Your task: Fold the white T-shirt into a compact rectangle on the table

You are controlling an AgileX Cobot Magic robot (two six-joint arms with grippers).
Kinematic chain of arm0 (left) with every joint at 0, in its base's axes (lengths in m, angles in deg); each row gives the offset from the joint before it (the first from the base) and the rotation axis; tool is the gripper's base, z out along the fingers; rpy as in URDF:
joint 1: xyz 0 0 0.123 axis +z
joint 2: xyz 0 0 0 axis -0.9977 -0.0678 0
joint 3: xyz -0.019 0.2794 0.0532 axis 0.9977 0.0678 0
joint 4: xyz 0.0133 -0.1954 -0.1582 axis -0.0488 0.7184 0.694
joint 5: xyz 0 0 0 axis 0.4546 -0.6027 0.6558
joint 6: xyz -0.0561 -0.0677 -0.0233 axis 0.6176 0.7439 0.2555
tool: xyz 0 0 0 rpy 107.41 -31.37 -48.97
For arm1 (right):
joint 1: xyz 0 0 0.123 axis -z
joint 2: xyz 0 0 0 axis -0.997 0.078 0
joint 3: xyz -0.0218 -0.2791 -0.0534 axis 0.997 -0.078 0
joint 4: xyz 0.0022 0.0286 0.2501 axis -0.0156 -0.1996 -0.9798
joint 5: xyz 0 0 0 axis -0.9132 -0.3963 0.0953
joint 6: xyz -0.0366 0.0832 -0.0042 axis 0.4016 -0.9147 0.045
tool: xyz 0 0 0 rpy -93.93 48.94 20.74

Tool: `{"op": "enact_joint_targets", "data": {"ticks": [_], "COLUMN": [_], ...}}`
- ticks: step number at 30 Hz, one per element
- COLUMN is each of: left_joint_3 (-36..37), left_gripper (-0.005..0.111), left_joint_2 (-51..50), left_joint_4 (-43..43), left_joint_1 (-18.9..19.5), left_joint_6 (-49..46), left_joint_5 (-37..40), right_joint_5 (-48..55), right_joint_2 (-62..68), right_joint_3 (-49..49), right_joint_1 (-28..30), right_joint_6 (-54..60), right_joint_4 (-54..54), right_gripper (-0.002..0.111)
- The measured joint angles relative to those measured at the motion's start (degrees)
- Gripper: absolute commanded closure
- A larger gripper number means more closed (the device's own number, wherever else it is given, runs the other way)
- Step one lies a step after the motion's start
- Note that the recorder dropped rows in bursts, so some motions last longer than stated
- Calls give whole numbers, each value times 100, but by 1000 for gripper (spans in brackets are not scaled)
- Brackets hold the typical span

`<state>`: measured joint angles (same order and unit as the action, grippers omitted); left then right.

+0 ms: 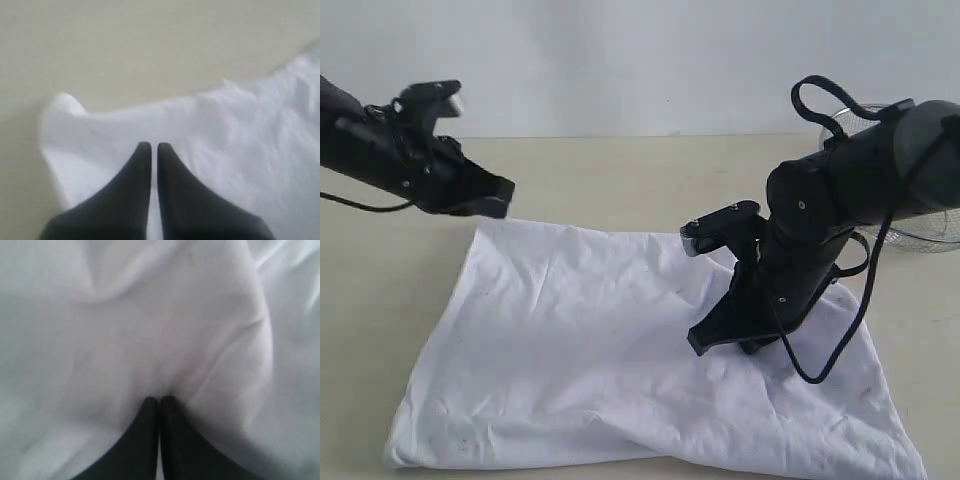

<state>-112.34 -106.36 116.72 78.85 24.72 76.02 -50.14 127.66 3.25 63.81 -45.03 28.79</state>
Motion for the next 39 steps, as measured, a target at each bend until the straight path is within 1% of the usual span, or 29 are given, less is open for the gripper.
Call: {"op": "enact_joint_targets", "data": {"ticks": [2, 6, 12, 17, 21, 26, 29, 34, 37, 39], "left_joint_3": [201, 574, 1231, 1601, 1774, 1804, 1786, 1624, 1525, 1459], "left_gripper": [102, 102, 102, 102, 102, 102, 102, 102, 102, 102], "left_joint_2": [0, 8, 8, 8, 36, 34, 34, 34, 34, 34], "left_joint_4": [0, 0, 0, 0, 159, 248, 248, 226, 226, 226], "left_joint_1": [-210, -410, -435, -444, -444, -444, -444, -446, -446, -446], "left_joint_6": [0, 74, 253, 258, 281, 294, 294, 294, 294, 294], "left_joint_5": [125, 164, 178, 511, 561, 466, 455, 352, 279, 252], "right_joint_5": [25, 46, 169, 487, 635, 811, 871, 1014, 1058, 1155], "right_joint_2": [0, 4, 17, 26, 15, -48, -102, -593, -1116, -1393], "right_joint_3": [10, 10, 25, 62, 62, 31, 5, -52, -52, -52], "right_joint_1": [0, 0, 0, 0, 0, 13, 197, 755, 1365, 1884], "right_joint_6": [0, 0, 0, 6, 15, 15, -144, -315, -353, -338], "right_joint_4": [13, 49, 64, 92, 179, 453, 517, 638, 672, 684], "right_gripper": [109, 109, 109, 109, 109, 109, 109, 109, 109, 109]}}
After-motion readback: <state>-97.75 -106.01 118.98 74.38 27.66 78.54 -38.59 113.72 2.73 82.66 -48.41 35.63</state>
